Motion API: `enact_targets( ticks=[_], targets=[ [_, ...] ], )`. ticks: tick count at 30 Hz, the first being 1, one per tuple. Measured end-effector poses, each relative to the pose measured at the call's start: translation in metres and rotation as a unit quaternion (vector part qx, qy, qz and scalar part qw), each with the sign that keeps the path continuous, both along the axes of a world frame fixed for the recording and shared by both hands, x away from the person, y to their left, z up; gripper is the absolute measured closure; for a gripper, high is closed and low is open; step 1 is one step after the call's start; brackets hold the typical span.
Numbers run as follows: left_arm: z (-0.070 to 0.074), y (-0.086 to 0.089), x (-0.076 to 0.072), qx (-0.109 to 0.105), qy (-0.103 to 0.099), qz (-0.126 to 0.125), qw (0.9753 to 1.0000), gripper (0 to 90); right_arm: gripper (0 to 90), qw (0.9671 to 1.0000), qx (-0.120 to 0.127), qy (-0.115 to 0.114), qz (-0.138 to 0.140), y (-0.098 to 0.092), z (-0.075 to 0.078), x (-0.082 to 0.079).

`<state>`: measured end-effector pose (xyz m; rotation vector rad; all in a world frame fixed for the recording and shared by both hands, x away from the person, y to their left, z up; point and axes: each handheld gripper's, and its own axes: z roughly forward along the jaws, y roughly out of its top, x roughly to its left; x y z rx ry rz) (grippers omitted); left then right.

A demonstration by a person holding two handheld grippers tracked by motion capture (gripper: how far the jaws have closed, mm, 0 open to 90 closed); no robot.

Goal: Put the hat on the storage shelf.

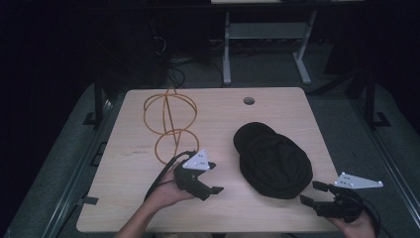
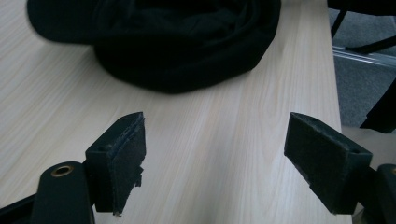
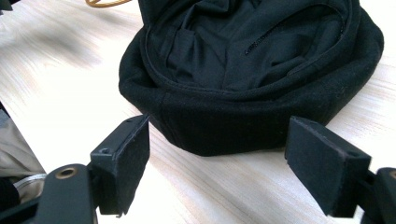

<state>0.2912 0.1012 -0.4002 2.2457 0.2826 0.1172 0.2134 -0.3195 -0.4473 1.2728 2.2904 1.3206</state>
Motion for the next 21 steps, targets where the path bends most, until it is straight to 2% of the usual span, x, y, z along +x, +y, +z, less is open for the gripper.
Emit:
enact_targets(
  ticks=[3,5,9,10,13,16,19,20,21],
  targets=[
    [0.003,-0.018,0.004,0.003,0.002,-0.019,0.9998,21.2,21.5,1.0000,0.008,-0.002,0.002,0.000,0.001,0.000],
    [0.003,-0.023,0.005,0.005,0.002,-0.023,0.9997,21.2,21.5,0.9999,0.010,-0.002,0.004,0.000,0.001,0.000],
    [0.004,-0.046,0.009,0.009,0.005,-0.044,0.9990,21.4,21.4,0.9999,0.007,0.000,0.007,0.002,0.002,0.000],
    [0.004,-0.046,0.009,0.009,0.005,-0.044,0.9990,21.4,21.4,0.9999,0.007,0.000,0.007,0.002,0.002,0.000],
    [0.004,-0.063,0.013,0.014,0.011,-0.059,0.9981,21.9,21.4,0.9999,0.009,0.000,0.012,0.002,0.001,0.001],
    [0.004,-0.069,0.015,0.014,0.012,-0.065,0.9977,21.9,21.4,0.9999,0.007,-0.001,0.012,0.003,0.003,0.001],
    [0.003,-0.084,0.018,0.020,0.017,-0.081,0.9964,22.3,21.4,0.9999,0.008,0.000,0.012,0.003,0.003,0.001],
    [0.003,-0.084,0.018,0.020,0.017,-0.081,0.9964,22.3,21.4,0.9999,0.008,0.000,0.012,0.003,0.003,0.001],
    [0.003,-0.092,0.020,0.028,0.014,-0.089,0.9956,22.3,21.4,0.9999,0.008,0.002,0.013,0.003,0.003,0.001]
  ],
)
